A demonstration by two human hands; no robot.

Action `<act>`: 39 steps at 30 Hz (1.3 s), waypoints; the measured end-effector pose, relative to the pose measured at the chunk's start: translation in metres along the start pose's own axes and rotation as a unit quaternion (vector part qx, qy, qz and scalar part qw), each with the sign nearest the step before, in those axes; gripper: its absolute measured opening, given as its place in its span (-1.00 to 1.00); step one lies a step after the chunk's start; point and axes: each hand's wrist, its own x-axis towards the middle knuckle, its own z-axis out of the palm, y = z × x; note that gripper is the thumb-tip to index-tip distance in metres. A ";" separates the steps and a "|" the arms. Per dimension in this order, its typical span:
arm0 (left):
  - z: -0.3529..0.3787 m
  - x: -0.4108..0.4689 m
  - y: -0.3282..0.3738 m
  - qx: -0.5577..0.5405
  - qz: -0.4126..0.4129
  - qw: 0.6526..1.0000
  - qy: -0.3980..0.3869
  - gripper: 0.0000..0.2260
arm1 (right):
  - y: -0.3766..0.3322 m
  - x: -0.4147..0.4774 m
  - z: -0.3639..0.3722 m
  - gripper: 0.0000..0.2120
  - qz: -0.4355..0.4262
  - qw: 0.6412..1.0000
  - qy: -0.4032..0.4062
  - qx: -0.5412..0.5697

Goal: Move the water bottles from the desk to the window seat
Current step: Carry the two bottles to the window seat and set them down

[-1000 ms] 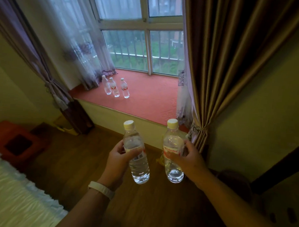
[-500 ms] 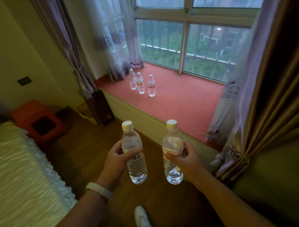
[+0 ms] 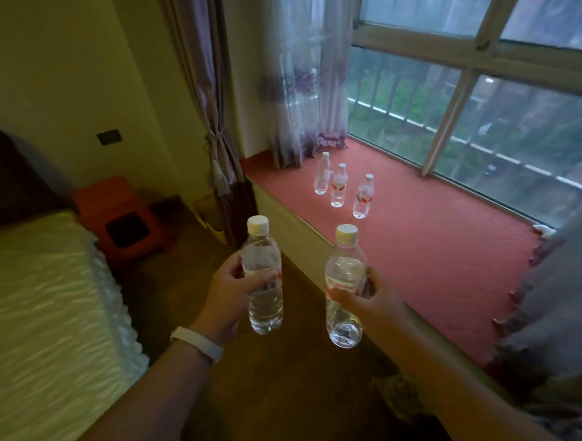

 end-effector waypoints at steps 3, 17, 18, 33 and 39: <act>-0.016 0.025 0.011 -0.001 0.012 1.000 0.022 -0.68 | -0.009 0.032 0.013 -0.45 -0.004 1.000 -0.010 0.004; -0.027 0.186 0.007 0.047 -0.032 0.997 0.055 -0.63 | -0.006 0.219 0.028 -0.57 0.019 0.999 -0.028 0.000; -0.023 0.203 0.010 0.051 -0.034 0.997 0.054 -0.63 | -0.007 0.238 0.026 -0.56 0.020 0.999 -0.026 0.005; 0.027 0.401 0.053 0.090 -0.020 0.995 0.035 -0.66 | -0.056 0.424 -0.020 -0.62 -0.003 1.000 -0.006 0.018; 0.038 0.459 0.049 0.098 -0.027 0.995 0.006 -0.64 | -0.054 0.460 -0.030 -0.56 0.010 0.999 0.026 0.037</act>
